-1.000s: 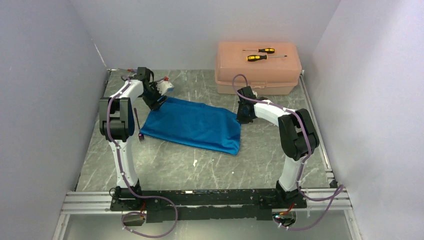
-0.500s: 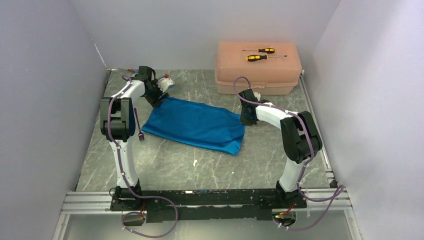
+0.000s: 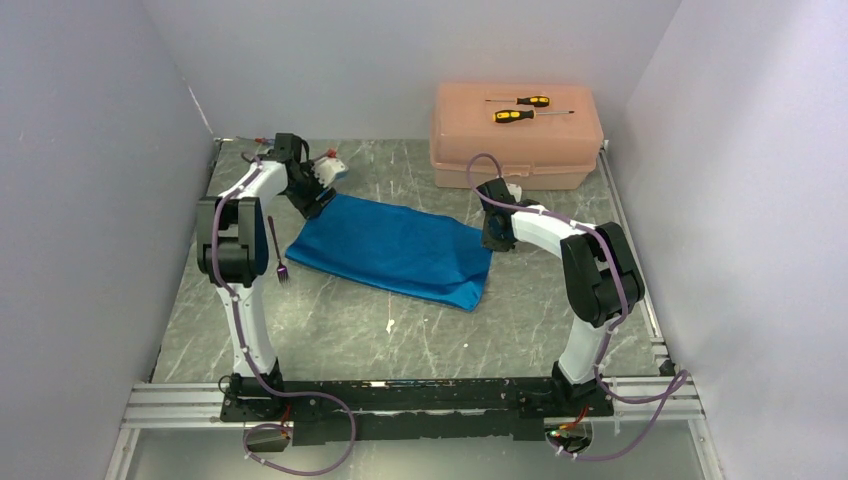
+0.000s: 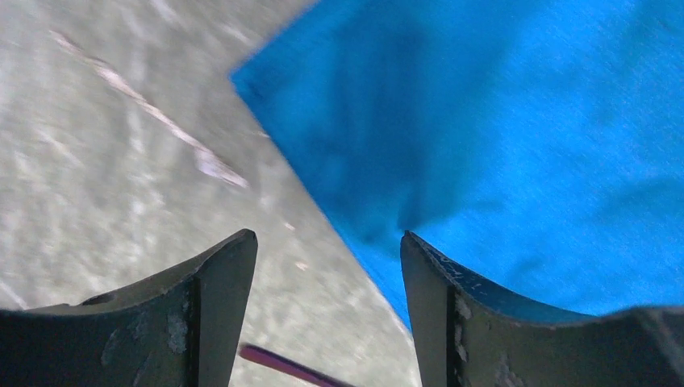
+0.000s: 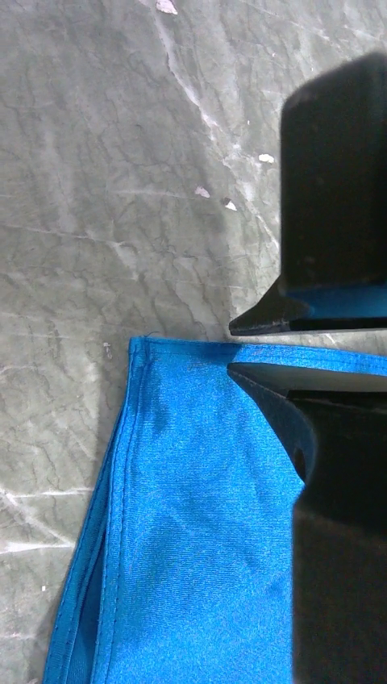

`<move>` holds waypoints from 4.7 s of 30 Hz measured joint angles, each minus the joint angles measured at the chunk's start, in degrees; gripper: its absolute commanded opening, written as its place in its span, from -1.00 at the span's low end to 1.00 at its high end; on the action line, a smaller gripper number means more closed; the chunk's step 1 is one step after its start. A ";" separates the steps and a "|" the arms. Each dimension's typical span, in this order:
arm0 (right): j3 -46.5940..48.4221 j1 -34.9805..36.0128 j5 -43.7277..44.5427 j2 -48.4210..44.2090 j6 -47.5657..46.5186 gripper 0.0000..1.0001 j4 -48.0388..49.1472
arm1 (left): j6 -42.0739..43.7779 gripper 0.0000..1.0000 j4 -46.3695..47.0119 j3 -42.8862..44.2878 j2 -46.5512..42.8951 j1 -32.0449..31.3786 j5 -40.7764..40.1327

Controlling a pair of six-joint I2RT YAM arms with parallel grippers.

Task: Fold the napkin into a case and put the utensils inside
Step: Smooth out the rectangle-folded napkin at the center of the board, then pick up the rectangle-folded napkin from the center of the board.

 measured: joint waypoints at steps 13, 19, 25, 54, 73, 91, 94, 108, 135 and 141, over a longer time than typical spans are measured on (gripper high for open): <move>1.36 1.44 2.03 -7.10 1.40 0.41 -4.68 | 5.03 0.43 -10.21 -14.91 -14.53 0.61 2.05; -8.41 8.28 0.74 -21.99 7.48 0.18 -5.92 | 5.81 0.43 -11.32 -14.43 -16.87 1.60 3.13; -20.72 14.80 -6.25 -29.03 14.49 -0.03 -7.34 | 7.96 0.42 -11.93 -19.58 -19.50 1.51 4.85; -29.83 9.90 -21.22 -25.94 24.22 0.32 7.80 | 10.95 0.42 -3.78 -29.99 -19.39 1.51 0.92; -25.07 7.91 -14.34 -23.85 21.03 -1.00 0.52 | 10.86 0.43 -3.13 -30.69 -19.93 1.01 0.76; -17.99 3.85 -1.51 -24.41 6.21 -1.00 -18.01 | 8.26 0.48 -15.93 -27.91 -21.79 -5.42 11.72; -17.00 3.85 -1.11 -23.82 5.53 -1.00 -18.29 | 7.65 0.47 -21.44 -20.94 -21.79 -5.22 15.34; -16.28 3.85 -0.85 -23.23 5.16 -1.00 -18.60 | 4.07 0.42 -10.25 -28.94 -20.28 -8.22 9.33; -15.52 3.85 0.09 -23.23 4.92 -1.00 -18.86 | 5.01 0.44 -14.82 -22.03 -19.74 -6.29 15.41; -15.52 3.85 0.07 -23.23 4.96 -1.00 -18.86 | 2.97 0.43 -7.96 -27.58 -18.67 -8.63 10.43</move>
